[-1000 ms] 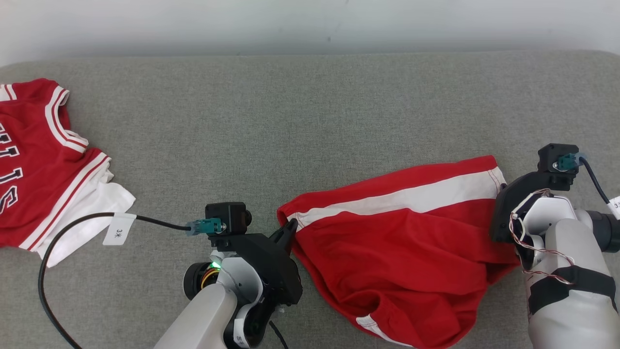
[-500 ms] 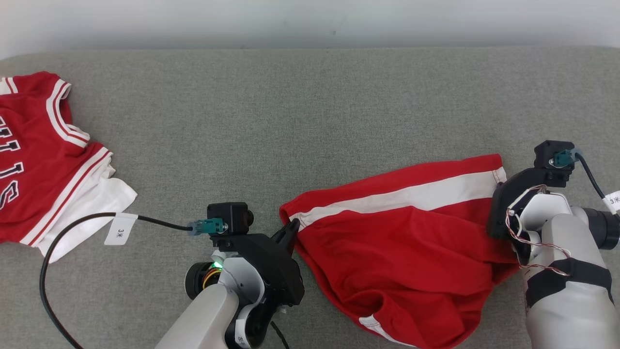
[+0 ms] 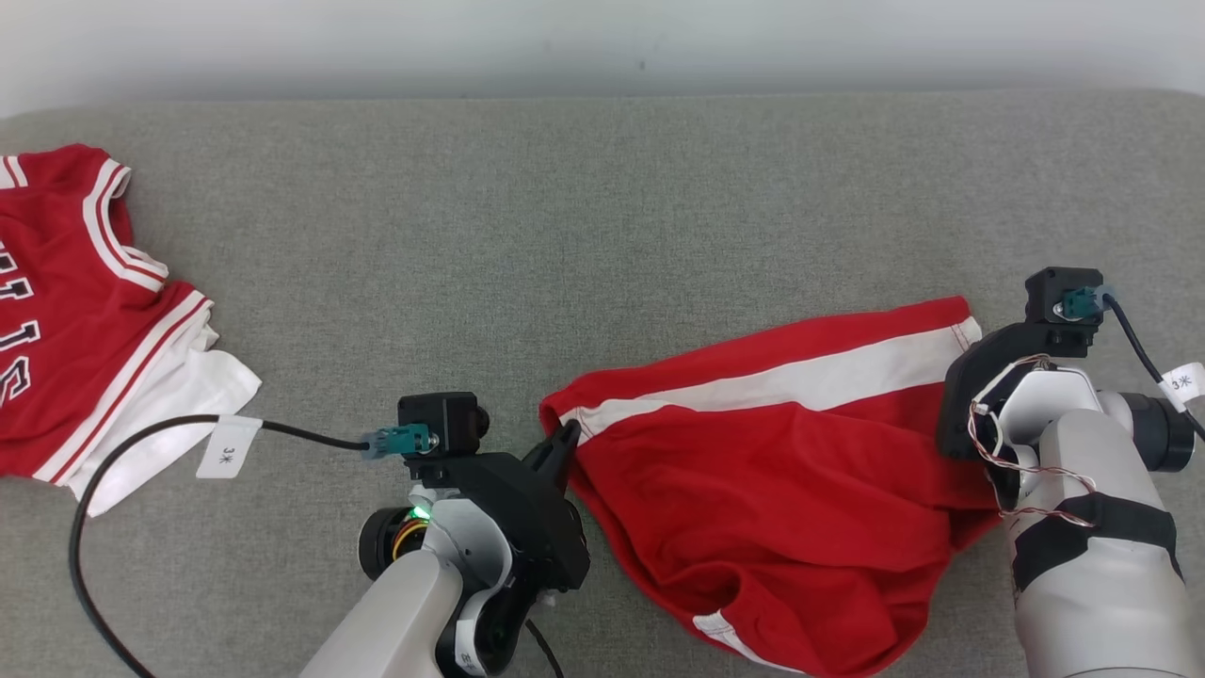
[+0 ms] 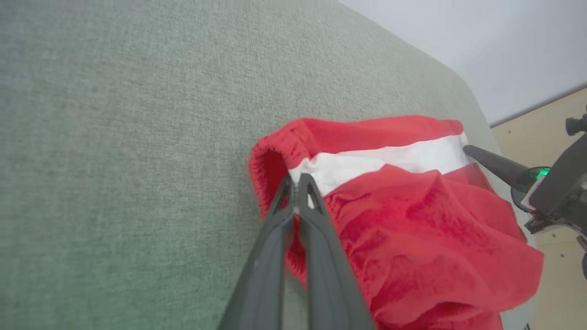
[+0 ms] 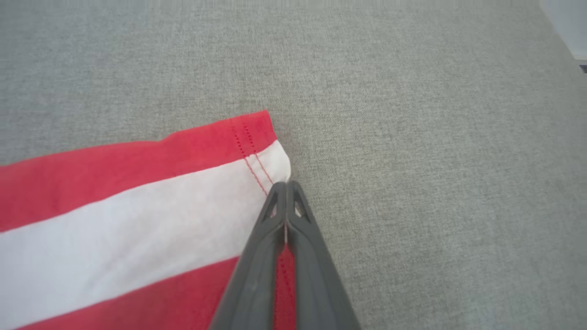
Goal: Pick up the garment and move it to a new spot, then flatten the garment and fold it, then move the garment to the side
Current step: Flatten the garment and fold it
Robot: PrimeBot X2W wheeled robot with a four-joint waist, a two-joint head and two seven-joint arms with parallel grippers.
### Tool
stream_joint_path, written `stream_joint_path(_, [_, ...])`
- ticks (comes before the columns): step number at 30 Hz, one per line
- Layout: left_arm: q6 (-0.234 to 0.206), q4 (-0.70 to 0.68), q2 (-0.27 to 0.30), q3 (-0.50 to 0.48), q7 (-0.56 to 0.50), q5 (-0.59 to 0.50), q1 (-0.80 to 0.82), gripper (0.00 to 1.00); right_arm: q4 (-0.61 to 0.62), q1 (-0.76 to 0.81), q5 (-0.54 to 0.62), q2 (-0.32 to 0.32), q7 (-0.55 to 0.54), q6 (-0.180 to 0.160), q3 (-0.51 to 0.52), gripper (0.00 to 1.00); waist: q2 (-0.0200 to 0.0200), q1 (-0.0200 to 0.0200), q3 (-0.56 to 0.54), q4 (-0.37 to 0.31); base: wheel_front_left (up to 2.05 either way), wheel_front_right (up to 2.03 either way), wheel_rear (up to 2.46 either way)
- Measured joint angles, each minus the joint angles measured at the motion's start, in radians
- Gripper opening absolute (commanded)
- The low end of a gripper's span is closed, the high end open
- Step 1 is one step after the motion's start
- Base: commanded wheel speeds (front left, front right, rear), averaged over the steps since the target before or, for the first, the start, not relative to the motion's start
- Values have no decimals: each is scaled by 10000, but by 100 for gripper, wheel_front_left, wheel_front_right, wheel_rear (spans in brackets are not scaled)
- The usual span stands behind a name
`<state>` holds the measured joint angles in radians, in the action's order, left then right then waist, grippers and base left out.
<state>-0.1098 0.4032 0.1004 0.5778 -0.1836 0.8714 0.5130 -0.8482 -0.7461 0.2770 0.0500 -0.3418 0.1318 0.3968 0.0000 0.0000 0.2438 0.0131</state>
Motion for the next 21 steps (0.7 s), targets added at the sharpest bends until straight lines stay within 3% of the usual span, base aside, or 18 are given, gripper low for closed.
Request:
stream_joint_path(6, [96, -307, 54, -318, 796, -63, 83, 0, 150, -215, -610, 2, 639, 0, -232, 0, 0, 0, -216, -7, 0, 0, 0])
stream_joint_path(12, [355, -1080, 13, -957, 1544, 351, 224, 0, 445, -680, -3292, -8, 1319, 0, -1419, 0, 0, 0, -397, -31, 0, 0, 0])
stream_joint_path(16, [395, -1597, 96, -1225, 1448, 523, 634, 0, 1281, -840, -5214, 13, 1595, 0, -2742, 0, 0, 0, -265, -119, 0, 0, 0])
stream_joint_path(21, [194, -1755, 842, -1584, 1308, 59, 1866, 0, 2314, -1567, -7375, -6, 2408, 0, -3810, 0, 0, 0, 181, -342, 0, 0, 0])
